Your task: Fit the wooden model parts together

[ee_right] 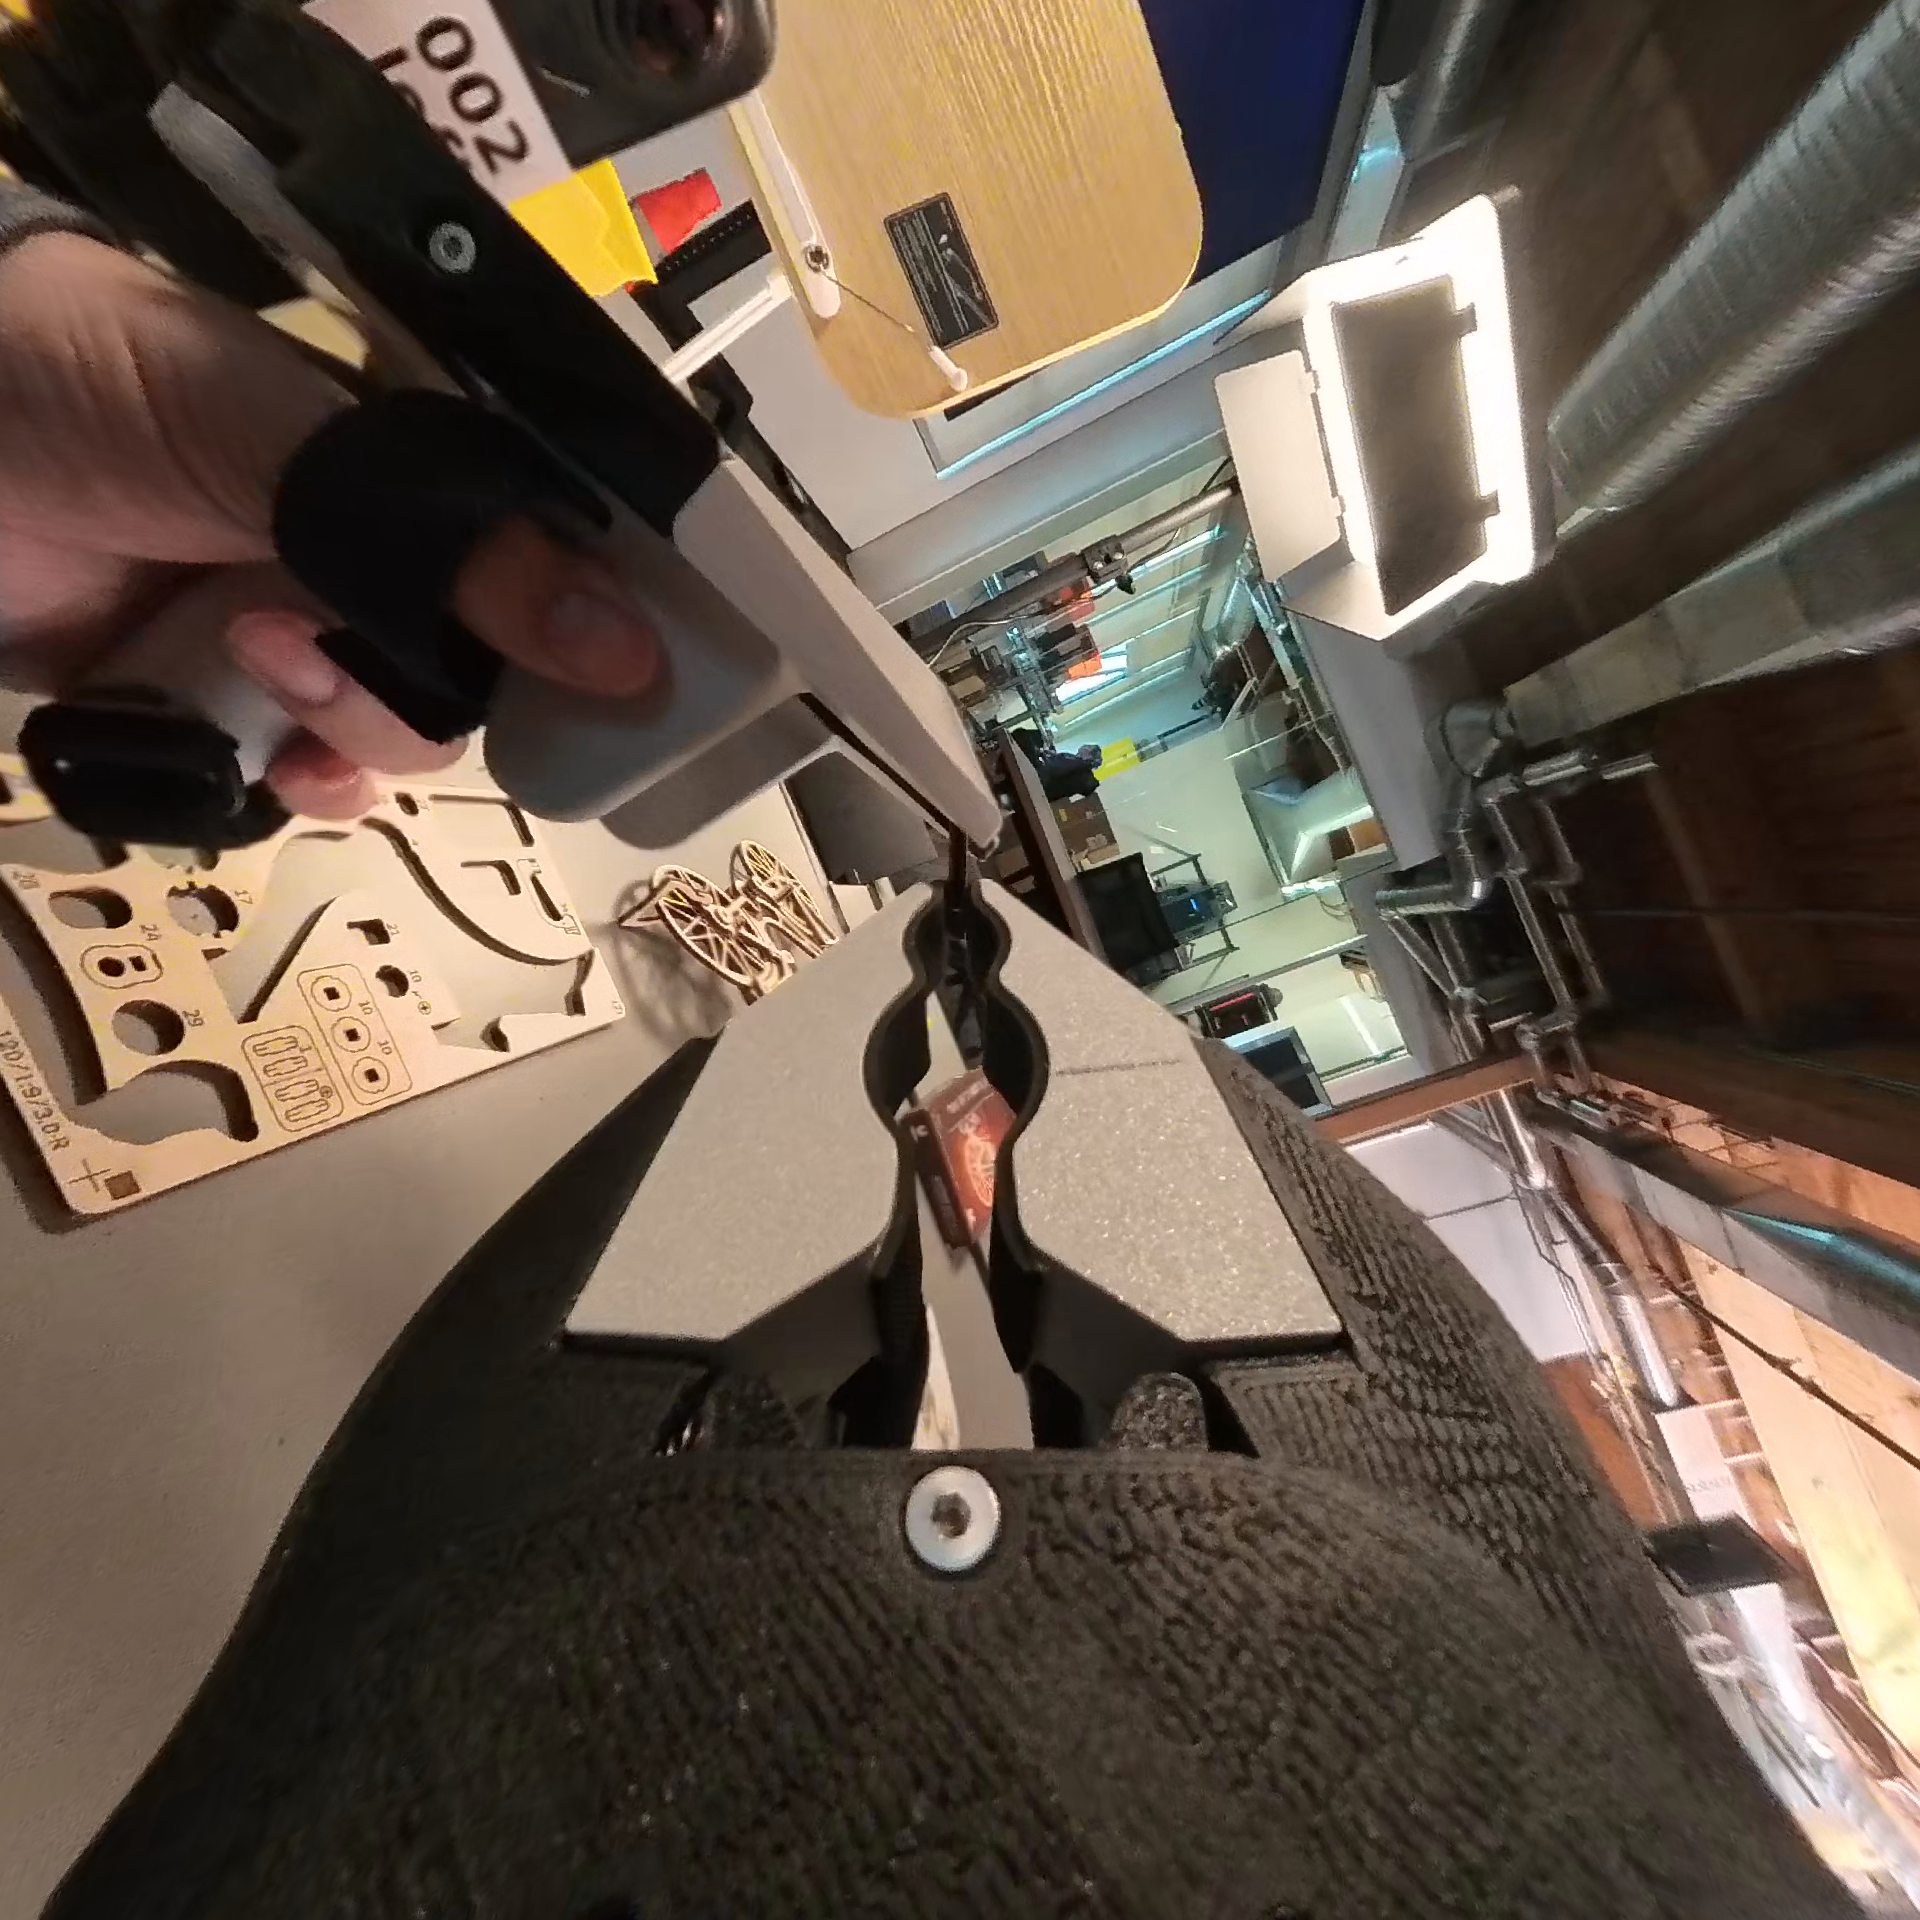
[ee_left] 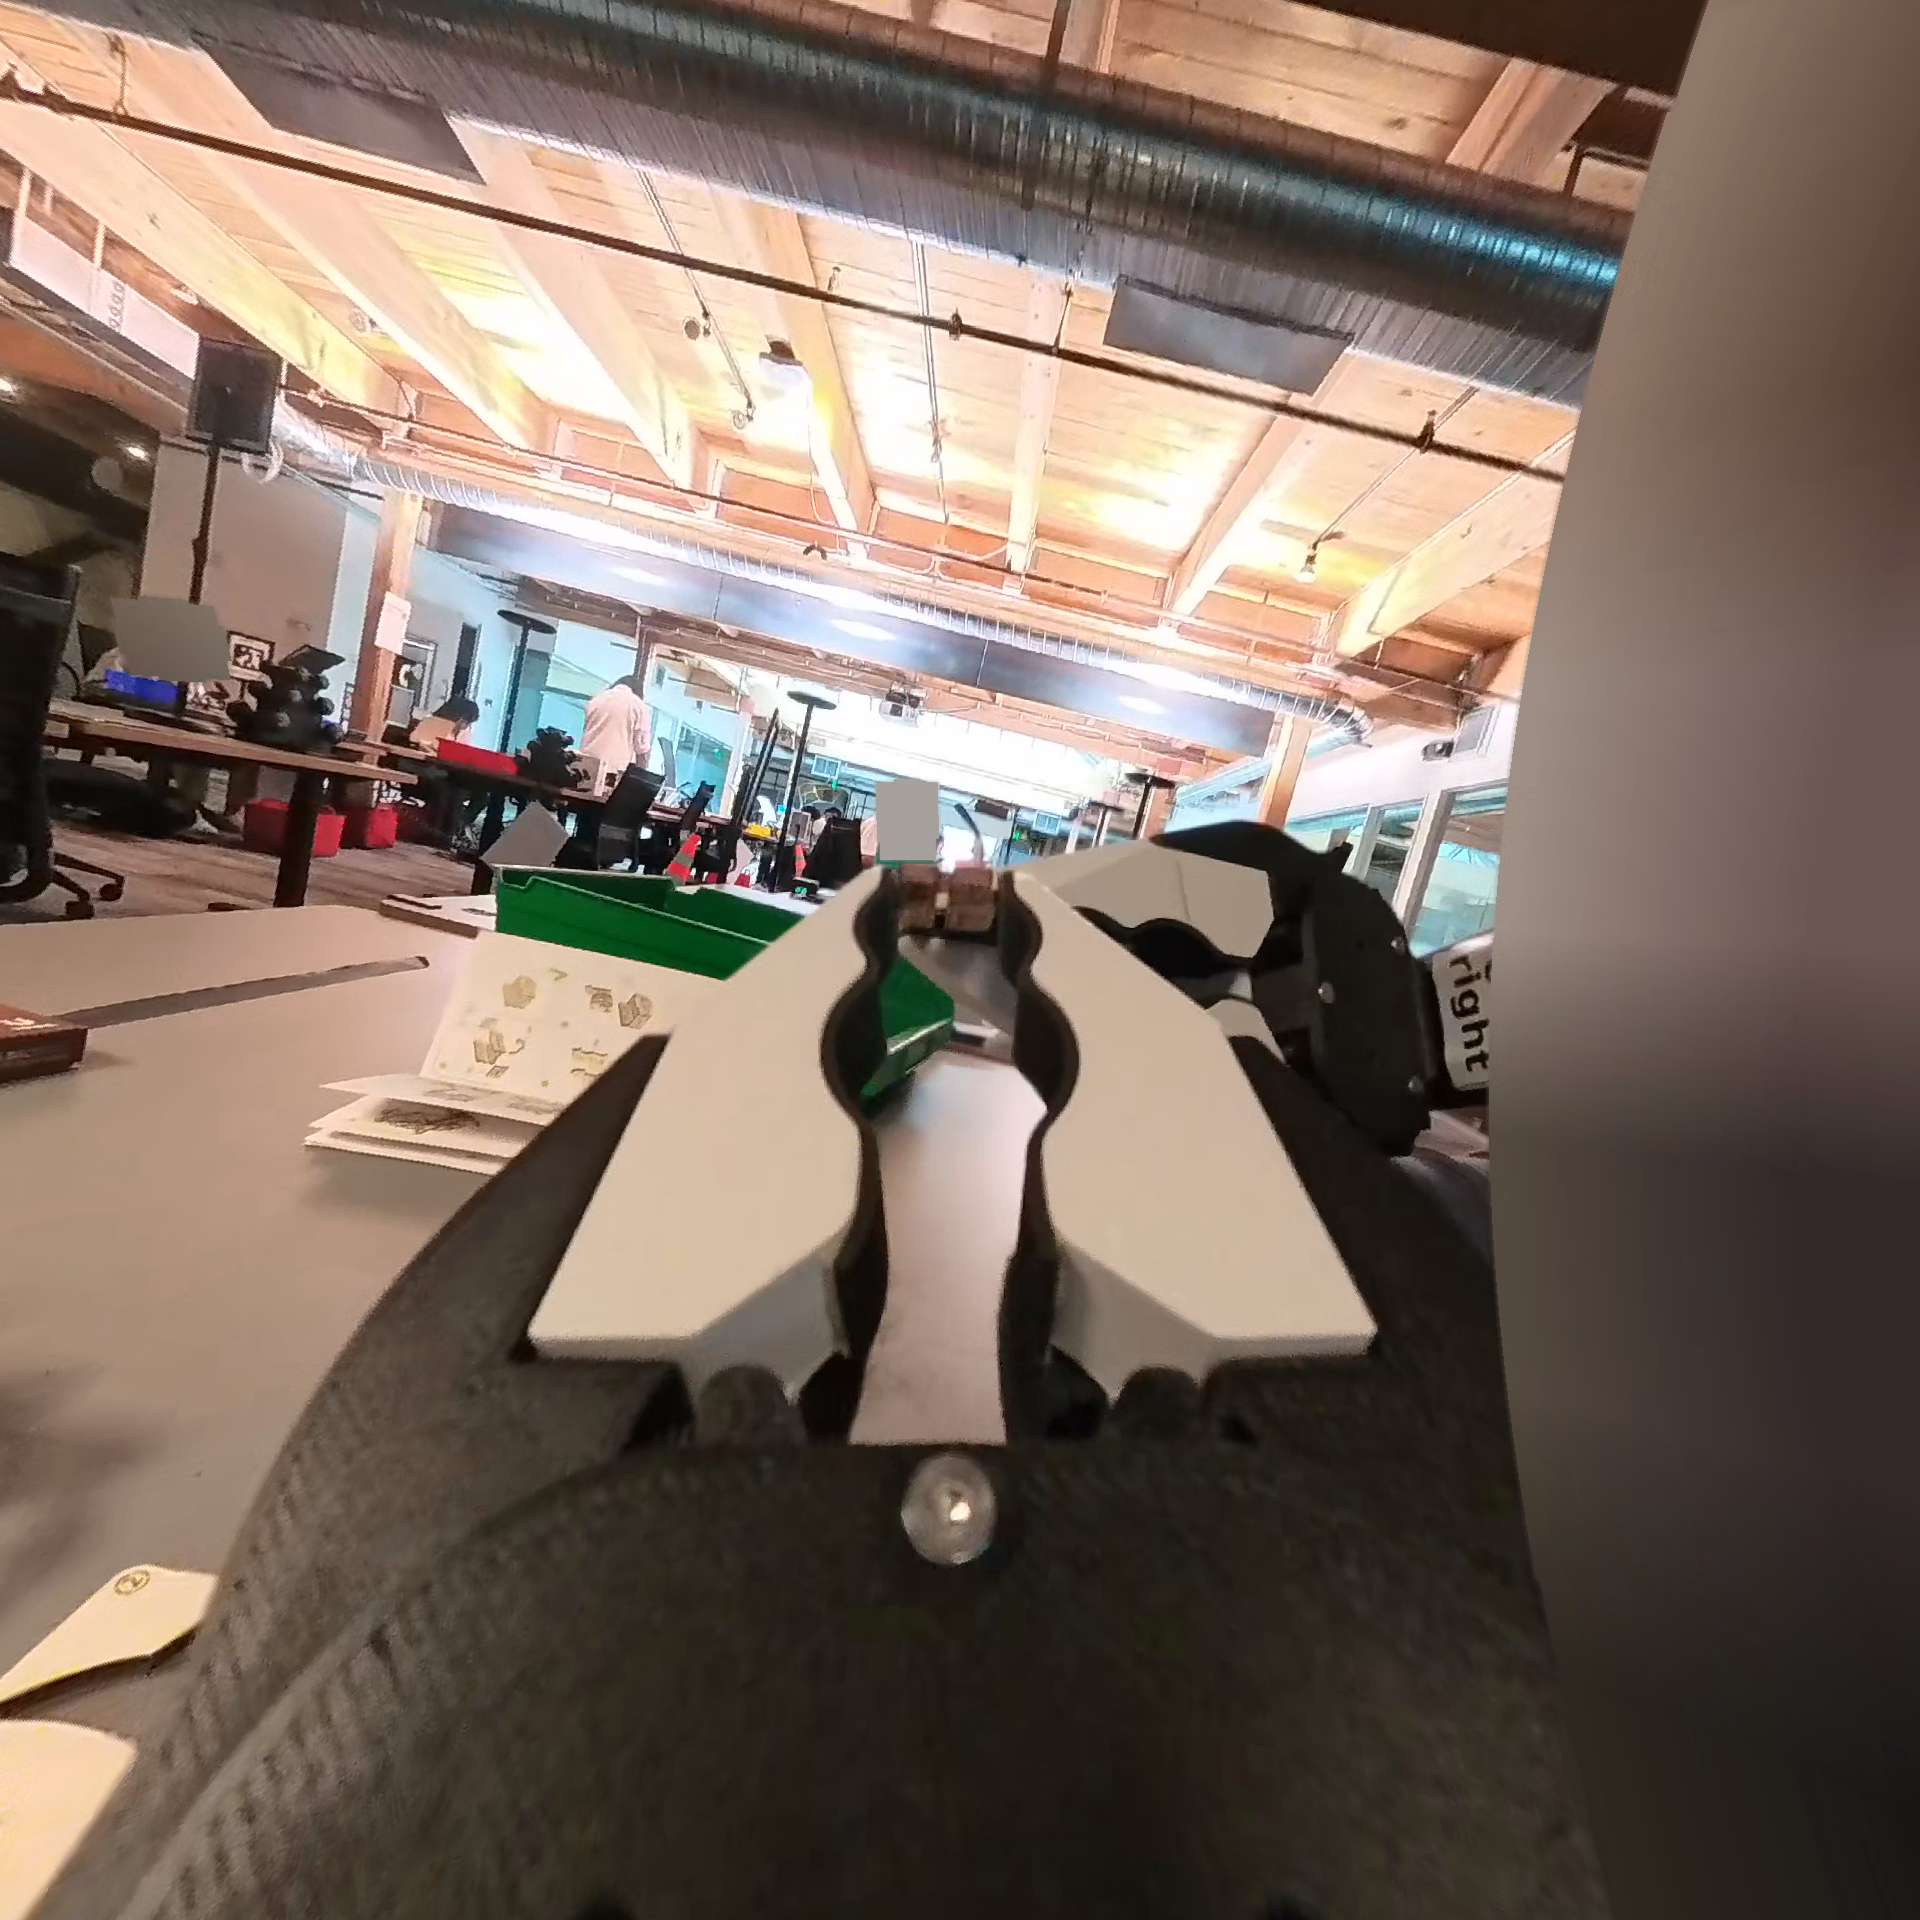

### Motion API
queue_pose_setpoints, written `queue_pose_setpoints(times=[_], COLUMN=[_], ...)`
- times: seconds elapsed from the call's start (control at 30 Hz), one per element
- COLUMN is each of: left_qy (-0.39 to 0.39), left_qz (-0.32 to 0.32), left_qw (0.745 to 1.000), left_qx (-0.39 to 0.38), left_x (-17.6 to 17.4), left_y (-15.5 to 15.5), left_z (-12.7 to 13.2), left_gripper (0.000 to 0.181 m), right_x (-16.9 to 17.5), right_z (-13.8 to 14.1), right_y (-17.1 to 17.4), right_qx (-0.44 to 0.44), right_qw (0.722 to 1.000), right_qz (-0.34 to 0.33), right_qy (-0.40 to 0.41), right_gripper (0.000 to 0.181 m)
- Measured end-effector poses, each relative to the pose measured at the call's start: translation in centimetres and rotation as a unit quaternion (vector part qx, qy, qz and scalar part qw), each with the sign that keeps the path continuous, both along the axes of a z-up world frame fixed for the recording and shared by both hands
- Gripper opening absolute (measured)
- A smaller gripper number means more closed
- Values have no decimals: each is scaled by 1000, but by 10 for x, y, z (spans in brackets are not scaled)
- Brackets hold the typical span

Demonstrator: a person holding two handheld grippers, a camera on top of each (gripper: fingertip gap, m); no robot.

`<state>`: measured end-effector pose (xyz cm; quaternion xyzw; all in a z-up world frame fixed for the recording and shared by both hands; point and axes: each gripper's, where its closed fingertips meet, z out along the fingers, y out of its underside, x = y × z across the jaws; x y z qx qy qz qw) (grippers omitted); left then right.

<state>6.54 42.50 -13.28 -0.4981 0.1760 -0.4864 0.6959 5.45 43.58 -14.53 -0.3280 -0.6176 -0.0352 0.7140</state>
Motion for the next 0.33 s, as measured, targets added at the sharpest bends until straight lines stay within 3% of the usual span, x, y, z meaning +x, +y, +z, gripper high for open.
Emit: queue_pose_setpoints(times=[0.1, 0.17, 0.27, 0.33], left_qy=[59, 151, 292, 342], left_qz=[17, 68, 151, 181], left_qw=[998, 986, 940, 913], left_qx=[12, 30, 89, 130], left_x=[1, -1, -4, 2], left_y=[1, 8, 11, 8], left_z=[-6, -16, -29, -30], left_gripper=[17, 17, 17, 17], right_x=[0, 4, 13, 16], right_z=[-10, -22, -23, -17], right_y=[-3, -3, -3, -5], right_qx=[-45, -157, -396, -545], right_qw=[998, 983, 908, 821], right_qz=[40, 84, 135, 169], right_qy=[-28, -49, -19, 15], right_gripper=[12, 14, 25, 32])
